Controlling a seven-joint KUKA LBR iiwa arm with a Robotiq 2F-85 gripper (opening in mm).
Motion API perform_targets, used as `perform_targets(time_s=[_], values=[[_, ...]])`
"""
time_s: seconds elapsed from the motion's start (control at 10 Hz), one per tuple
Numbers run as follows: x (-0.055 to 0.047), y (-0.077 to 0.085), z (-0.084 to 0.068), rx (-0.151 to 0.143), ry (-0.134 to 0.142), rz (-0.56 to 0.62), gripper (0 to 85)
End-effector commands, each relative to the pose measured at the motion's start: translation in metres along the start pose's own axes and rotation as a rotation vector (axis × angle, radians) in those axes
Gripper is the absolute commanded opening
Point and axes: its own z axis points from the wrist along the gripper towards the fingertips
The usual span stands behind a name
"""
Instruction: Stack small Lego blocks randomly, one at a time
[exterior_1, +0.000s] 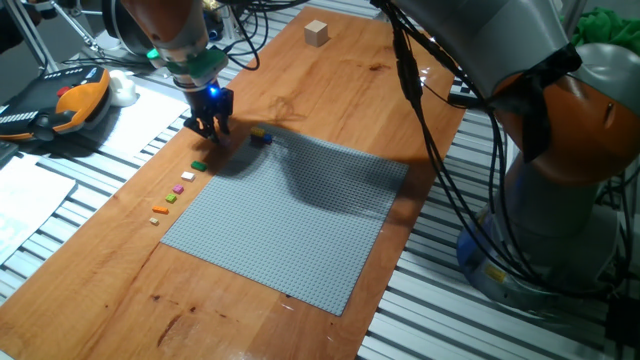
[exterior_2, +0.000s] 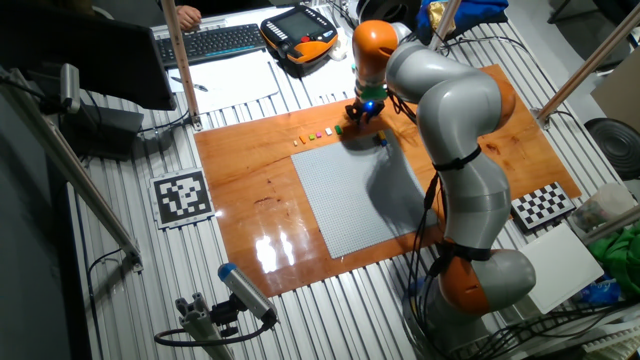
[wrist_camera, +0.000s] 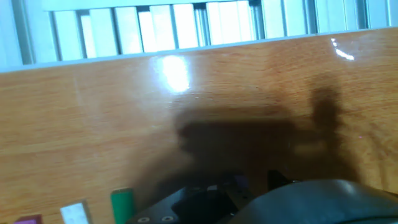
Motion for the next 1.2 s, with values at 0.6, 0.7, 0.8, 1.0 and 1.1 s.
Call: perform_targets(time_s=[0.6, 0.7, 0.8, 1.0, 1.1], values=[[0.0000, -0.0002, 0.0028, -0.010, 0.007, -0.001, 17.0], [-0.0001, -0.0002, 0.0030, -0.011, 0.007, -0.001, 17.0], [-0.0002, -0.0002, 0.0034, -0.011, 0.007, -0.001, 17.0], [-0.0005, -0.0005, 0.0036, -0.010, 0.008, -0.005, 34.0], [-0.0008, -0.0007, 0.0031, -0.006, 0.009, -0.008, 34.0]])
